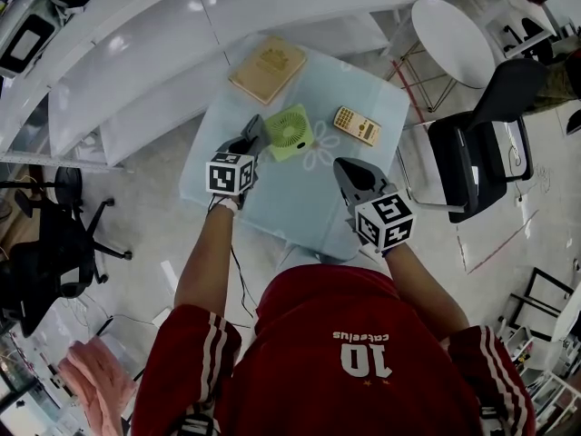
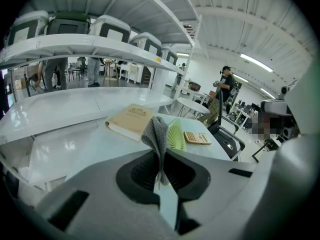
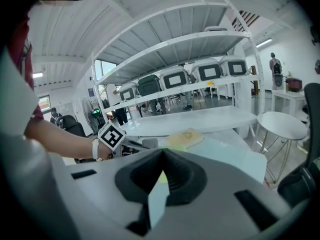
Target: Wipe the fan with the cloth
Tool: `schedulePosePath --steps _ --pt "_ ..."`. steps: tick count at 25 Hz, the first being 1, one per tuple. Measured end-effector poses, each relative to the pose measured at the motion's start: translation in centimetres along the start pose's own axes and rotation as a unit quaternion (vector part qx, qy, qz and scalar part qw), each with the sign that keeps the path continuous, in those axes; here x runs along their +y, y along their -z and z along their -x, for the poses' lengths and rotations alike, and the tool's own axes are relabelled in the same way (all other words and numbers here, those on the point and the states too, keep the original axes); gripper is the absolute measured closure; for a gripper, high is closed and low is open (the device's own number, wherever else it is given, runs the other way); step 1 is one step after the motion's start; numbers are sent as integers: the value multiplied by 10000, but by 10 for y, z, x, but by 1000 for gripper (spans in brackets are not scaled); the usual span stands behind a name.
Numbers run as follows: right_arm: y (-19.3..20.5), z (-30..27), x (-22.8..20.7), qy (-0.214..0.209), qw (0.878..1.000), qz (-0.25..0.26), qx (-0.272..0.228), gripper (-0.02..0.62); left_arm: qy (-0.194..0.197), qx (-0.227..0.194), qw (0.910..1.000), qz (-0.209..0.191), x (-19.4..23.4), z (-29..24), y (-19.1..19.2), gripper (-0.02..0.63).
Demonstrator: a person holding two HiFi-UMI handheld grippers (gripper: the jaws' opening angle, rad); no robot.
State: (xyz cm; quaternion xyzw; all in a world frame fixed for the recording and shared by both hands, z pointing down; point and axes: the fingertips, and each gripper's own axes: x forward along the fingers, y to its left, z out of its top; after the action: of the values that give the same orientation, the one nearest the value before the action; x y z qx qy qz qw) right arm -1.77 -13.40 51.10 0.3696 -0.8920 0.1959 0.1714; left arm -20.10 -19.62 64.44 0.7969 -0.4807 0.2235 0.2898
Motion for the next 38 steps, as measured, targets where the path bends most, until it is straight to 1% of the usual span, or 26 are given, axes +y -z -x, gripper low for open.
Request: schedulePosePath --steps 10,21,38 --pt "-6 11 0 102 9998 -28 -146 592 -81 -41 9999 43 0 18 8 580" --pt "-2 16 8 168 9996 -92 -197 592 34 -63 10000 -11 -16 25 15 580" --pt "0 29 -3 303 9990 -205 -272 592 274 -72 9995 -128 -49 6 6 580"
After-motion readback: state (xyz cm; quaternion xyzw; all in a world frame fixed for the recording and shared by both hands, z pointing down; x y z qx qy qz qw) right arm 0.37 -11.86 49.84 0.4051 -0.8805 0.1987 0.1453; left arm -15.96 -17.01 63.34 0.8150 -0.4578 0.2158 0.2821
